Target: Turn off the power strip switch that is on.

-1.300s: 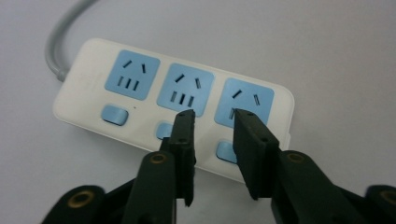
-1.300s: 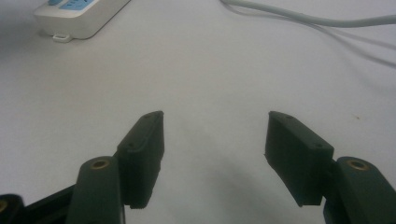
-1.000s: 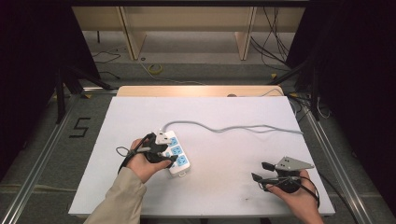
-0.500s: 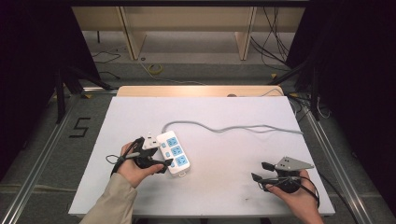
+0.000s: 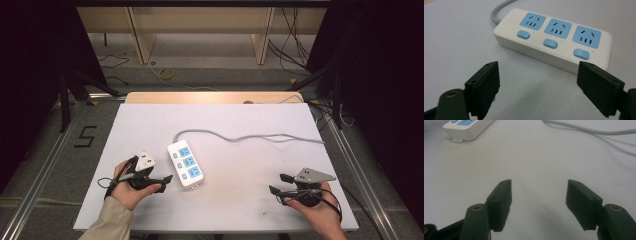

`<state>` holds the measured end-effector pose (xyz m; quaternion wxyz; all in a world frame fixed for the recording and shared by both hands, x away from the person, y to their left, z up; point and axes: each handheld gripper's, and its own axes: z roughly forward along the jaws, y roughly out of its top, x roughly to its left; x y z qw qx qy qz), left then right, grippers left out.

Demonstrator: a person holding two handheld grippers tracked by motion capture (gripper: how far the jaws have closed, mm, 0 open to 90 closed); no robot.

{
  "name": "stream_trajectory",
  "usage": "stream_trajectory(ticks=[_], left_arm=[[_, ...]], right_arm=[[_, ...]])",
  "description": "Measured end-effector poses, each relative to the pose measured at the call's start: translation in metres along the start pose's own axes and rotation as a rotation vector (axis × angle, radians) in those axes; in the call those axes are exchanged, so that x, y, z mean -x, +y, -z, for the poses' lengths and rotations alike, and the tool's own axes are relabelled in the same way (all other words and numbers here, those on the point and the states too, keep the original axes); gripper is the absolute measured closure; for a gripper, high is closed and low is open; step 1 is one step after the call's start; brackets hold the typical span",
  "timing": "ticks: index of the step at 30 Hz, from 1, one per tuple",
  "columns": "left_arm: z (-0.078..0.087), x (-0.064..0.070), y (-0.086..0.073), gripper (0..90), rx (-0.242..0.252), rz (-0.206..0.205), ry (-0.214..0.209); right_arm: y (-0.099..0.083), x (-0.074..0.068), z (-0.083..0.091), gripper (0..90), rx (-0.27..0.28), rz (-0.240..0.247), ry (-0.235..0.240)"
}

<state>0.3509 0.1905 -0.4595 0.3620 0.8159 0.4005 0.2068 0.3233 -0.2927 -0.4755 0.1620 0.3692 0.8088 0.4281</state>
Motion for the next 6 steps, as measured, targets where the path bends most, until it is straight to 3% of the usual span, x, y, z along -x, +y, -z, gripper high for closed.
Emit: stream_trajectory(ticks=[6], left_arm=[[0.0005, -0.0078, -0.008, 17.3, 0.001, 0.03, 0.042]], right_arm=[[0.0, 0.0001, 0.0002, 38.3, 0.002, -0.001, -0.002]])
